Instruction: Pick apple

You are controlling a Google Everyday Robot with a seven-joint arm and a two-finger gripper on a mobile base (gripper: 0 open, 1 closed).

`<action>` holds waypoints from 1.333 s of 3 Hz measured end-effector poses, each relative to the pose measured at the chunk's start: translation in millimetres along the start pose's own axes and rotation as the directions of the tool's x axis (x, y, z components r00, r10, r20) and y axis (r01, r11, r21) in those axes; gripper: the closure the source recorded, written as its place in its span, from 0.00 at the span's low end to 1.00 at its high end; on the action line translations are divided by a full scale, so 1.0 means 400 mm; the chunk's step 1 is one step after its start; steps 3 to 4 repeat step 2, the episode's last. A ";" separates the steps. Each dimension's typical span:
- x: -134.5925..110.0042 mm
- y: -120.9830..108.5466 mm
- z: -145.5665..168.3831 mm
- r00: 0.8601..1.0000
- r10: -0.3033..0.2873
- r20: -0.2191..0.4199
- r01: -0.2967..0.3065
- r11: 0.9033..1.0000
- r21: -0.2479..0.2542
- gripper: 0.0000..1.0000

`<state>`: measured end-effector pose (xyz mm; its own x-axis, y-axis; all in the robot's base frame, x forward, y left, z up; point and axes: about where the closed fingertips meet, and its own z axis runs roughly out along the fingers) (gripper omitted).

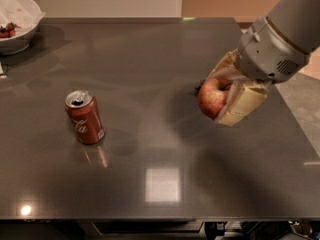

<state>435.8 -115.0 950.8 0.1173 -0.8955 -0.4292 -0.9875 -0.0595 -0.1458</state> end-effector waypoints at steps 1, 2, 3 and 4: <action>-0.024 -0.015 -0.056 0.999 -0.033 0.021 0.032 0.998 0.048 1.00; -0.024 -0.015 -0.056 0.999 -0.033 0.021 0.032 0.998 0.048 1.00; -0.024 -0.015 -0.056 0.999 -0.033 0.021 0.032 0.998 0.048 1.00; -0.024 -0.015 -0.056 0.999 -0.033 0.021 0.032 0.998 0.048 1.00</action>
Offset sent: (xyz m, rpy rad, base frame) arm -0.0014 -0.0068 0.0308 0.0332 -0.0667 0.0217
